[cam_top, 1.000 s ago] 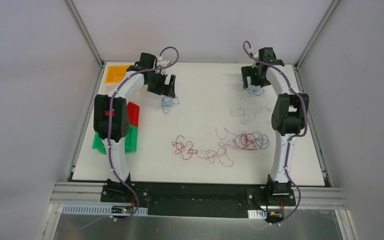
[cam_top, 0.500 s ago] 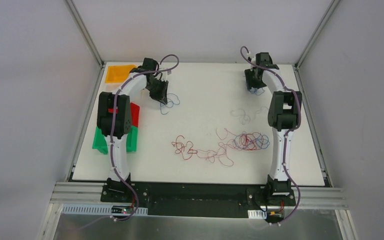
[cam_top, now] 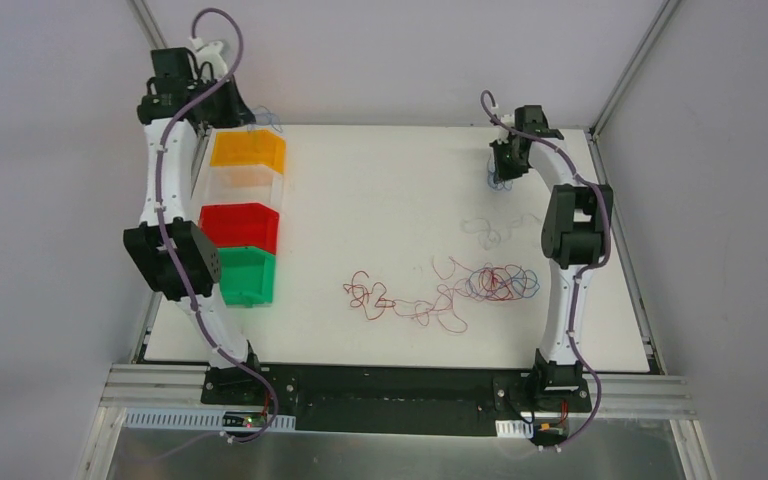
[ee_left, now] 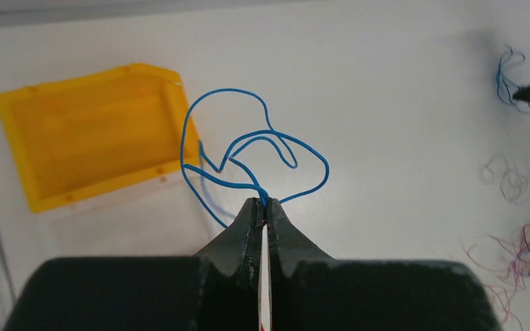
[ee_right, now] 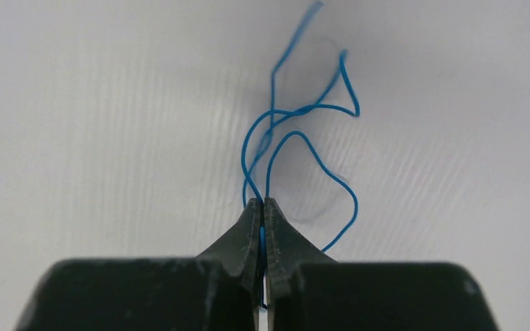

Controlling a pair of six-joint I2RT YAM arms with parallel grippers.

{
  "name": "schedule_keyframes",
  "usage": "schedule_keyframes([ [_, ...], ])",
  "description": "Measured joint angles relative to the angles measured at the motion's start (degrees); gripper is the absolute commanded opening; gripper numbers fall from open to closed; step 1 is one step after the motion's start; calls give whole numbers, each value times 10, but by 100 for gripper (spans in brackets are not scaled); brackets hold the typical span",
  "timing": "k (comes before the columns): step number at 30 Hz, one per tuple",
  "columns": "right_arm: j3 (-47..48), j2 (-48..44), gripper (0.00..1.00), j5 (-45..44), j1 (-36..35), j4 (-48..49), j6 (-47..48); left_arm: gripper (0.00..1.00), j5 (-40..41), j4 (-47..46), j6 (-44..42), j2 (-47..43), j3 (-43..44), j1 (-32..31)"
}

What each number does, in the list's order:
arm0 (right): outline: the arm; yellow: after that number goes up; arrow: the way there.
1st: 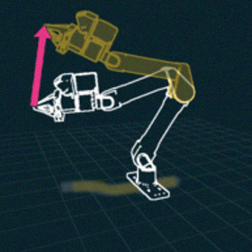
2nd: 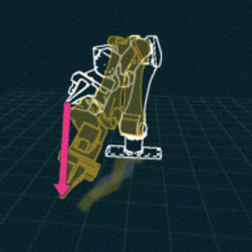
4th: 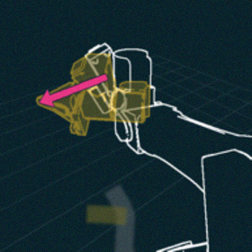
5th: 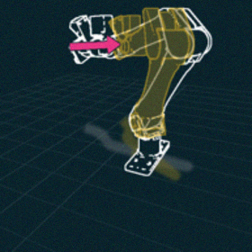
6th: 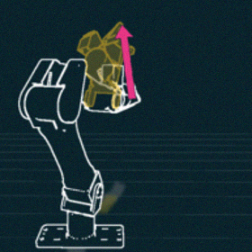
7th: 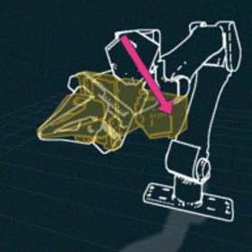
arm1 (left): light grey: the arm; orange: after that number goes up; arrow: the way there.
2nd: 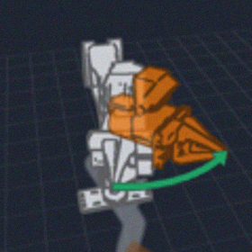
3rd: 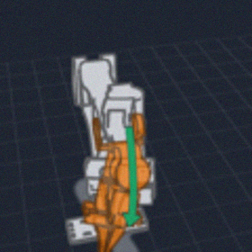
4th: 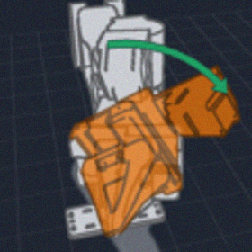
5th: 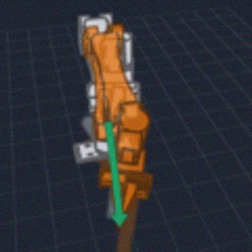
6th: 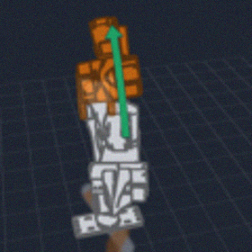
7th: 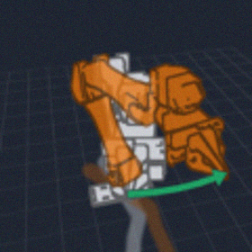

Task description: Untangle the cables

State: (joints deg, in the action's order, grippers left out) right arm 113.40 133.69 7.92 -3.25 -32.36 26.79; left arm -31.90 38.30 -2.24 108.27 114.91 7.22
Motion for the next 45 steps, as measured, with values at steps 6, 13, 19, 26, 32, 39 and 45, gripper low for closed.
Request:
schedule_keyframes([
  [6,-22,-75,0,70,-10,-19,-18,0,-1,-4,1,68,132,83],
  [13,-21,-128,0,146,-32,-44,-43,0,20,-16,-9,203,189,109],
  [19,-13,-129,0,199,-55,-94,-54,66,30,-15,-28,274,189,108],
  [26,46,-129,0,278,-83,-129,-83,93,-41,-10,-1,226,161,108],
  [32,95,-129,0,384,-127,-116,-136,95,-182,-16,18,40,4,65],
  [39,98,-129,0,463,-176,-108,-195,99,-294,-28,-17,-123,-139,-93],
  [45,88,-137,0,506,-207,-117,-214,99,-306,-27,-93,-174,-228,-181],
])
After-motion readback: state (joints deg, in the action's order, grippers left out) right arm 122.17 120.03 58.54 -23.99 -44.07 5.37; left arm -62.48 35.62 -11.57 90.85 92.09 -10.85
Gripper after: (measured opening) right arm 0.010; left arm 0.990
